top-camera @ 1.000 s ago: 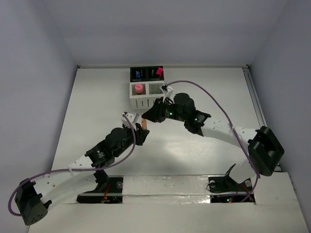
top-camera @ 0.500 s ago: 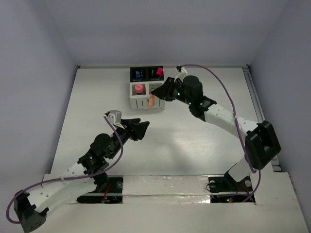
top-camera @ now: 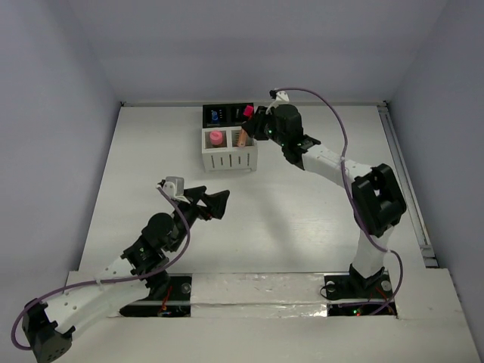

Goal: Sort the stationery into containers
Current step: Place the pen in the storage box, then reset both arms

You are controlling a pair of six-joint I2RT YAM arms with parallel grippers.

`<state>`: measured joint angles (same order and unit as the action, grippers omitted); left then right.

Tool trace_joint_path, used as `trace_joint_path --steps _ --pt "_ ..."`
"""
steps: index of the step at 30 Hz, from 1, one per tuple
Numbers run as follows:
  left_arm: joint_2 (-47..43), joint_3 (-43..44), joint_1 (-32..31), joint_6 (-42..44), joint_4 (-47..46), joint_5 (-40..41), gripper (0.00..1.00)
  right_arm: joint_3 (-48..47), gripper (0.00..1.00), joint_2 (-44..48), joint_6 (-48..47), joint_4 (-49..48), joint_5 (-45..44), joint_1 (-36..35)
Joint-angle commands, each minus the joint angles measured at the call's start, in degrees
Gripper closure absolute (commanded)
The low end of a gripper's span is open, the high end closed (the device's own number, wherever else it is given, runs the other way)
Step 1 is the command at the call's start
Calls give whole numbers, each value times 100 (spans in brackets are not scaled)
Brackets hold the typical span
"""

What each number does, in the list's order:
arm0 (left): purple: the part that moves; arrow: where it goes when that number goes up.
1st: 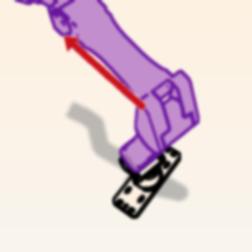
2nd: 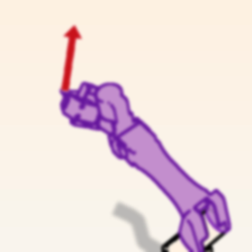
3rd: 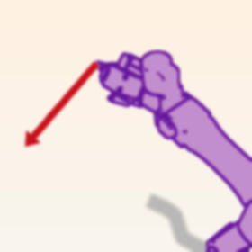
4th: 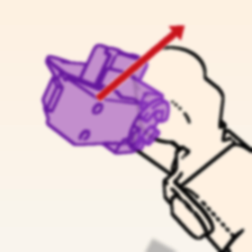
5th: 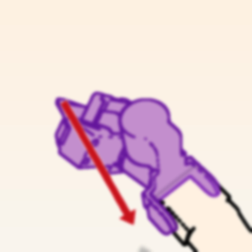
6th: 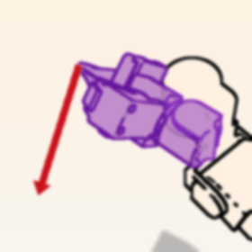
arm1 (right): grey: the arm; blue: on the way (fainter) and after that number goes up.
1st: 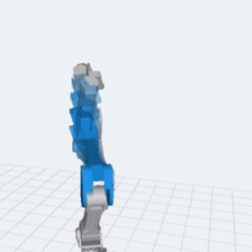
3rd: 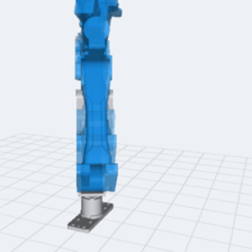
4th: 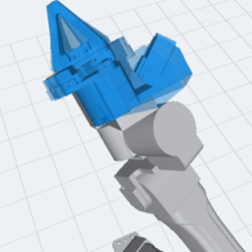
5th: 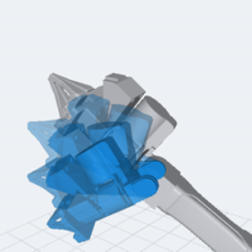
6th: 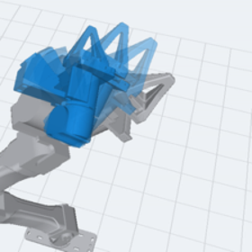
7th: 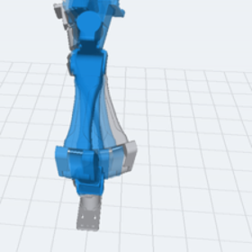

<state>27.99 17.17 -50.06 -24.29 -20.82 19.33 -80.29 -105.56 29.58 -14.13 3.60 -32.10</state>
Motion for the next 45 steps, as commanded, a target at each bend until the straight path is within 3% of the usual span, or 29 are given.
trace_joint_path --steps 1,14,16,17,18,20,24,26,29,34,35,36,38,39,45 --pt "-39 -135 14 -14 -317 273 10 -434 100 -122 -707 -380 -622 10" --pt "137 -249 14 -14 -458 580 7 -382 100 -589 -946 -591 -606 10" --pt "137 -240 14 -31 -449 615 7 -347 88 -563 -928 -626 -431 10" --pt "128 -240 14 -32 -432 624 7 -321 76 -493 -919 -713 -395 10" --pt "137 -223 14 -49 -423 633 6 -286 48 -449 -902 -740 -221 10" --pt "128 -161 14 -84 -362 651 6 -346 30 -282 -867 -636 -61 10" --pt "49 23 14 -181 -99 695 6 -549 8 139 -902 -363 150 10" --pt "14 102 14 -251 16 739 5 -505 6 403 -902 -223 238 10" --pt "-56 260 14 -409 271 686 5 -34 5 1158 -858 -160 177 10" --pt "-188 550 14 -602 508 554 2 1365 28 3175 -638 -178 -218 10" --pt "-197 603 14 -638 543 563 2 1602 39 3512 -586 -73 -289 10" --pt "-232 656 14 -655 622 563 1 2013 67 3829 -577 23 -341 10" --pt "-276 858 14 -691 719 537 1 2376 84 4801 -603 400 -842 10" --pt "-337 928 14 -673 763 510 1 2674 1 5112 -638 550 -965 10" --pt "-698 1622 14 -340 1202 370 1 3212 0 7080 -612 1790 -1765 10"
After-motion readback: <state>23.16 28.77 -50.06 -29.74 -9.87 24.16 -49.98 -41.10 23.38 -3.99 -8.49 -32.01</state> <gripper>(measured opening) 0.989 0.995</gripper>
